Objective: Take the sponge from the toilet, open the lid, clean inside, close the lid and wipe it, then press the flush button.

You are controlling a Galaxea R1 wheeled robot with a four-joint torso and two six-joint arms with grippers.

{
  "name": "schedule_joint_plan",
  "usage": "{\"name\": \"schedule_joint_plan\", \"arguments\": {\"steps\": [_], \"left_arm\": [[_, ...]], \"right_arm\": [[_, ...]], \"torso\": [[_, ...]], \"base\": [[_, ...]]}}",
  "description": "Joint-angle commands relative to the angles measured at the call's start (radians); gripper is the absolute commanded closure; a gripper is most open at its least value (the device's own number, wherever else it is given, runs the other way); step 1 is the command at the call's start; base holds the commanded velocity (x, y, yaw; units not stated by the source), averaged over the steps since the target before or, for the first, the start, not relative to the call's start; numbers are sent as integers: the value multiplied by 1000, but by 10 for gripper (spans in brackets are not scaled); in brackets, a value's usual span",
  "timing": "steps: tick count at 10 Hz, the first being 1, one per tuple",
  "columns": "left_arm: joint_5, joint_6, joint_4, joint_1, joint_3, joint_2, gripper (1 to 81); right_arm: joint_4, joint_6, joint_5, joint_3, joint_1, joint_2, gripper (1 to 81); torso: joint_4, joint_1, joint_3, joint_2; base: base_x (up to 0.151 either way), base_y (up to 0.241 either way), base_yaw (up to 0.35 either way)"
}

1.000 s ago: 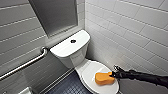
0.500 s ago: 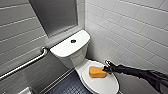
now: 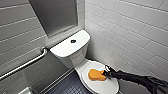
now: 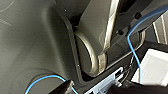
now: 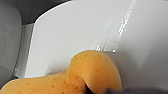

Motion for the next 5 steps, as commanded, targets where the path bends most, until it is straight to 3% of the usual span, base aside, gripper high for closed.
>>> {"name": "schedule_joint_plan", "arguments": {"steps": [1,5], "left_arm": [[85,5,-6,27,12,-4,10],[85,5,-4,27,17,1,10]], "right_arm": [[6,9,-109,70,26,-122,811],[6,20,-98,183,-76,-302,811]], "torso": [[0,0,0,0],[0,0,0,0]], "base": [[0,0,0],[0,0,0]]}}
